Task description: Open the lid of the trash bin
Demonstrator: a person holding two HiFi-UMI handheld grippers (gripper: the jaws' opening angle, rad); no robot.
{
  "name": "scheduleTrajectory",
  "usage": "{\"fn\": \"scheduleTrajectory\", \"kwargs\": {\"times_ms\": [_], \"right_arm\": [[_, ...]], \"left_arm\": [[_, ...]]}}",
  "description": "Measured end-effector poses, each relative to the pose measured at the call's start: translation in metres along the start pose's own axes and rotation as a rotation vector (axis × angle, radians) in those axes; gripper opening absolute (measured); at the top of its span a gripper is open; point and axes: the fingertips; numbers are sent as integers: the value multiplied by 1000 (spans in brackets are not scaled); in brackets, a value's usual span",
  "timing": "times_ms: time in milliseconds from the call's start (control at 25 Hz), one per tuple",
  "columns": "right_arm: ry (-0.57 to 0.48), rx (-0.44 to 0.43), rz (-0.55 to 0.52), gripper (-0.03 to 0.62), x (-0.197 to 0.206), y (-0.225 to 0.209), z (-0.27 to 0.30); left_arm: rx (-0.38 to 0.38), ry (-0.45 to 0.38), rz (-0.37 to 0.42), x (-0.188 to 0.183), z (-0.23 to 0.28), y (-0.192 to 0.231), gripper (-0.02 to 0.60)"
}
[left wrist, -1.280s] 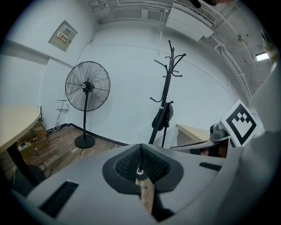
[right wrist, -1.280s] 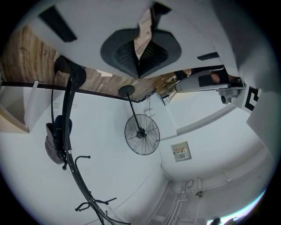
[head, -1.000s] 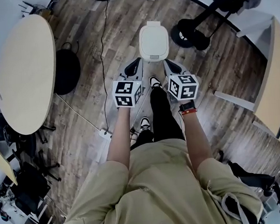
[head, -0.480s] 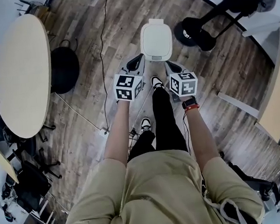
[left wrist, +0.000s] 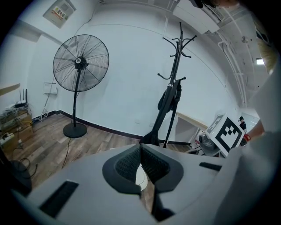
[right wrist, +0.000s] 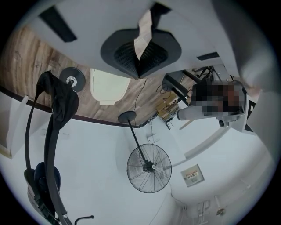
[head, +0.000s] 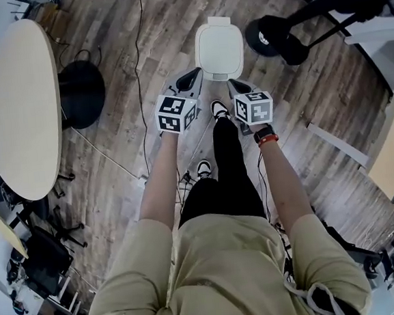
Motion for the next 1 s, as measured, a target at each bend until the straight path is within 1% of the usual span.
{"fn": "scheduleTrajectory", "kwargs": {"times_ms": [480, 800, 1000], "right_arm": [[42, -27, -9, 15, 5, -11, 25], [60, -41, -35, 15, 1, -14, 38], [63, -41, -43, 17, 0, -18, 46]], "left_arm": [[37, -71, 36, -17, 18, 4, 21], [81, -78, 62, -26, 28, 4, 21], [91, -104, 67, -34, 32, 6, 21]]}}
Point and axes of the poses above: the fingertips, and each gripper's own axes: z forward along the fingers, y to its left, x out of its underside, and after that the axes turned 3 degrees about y, right-handed
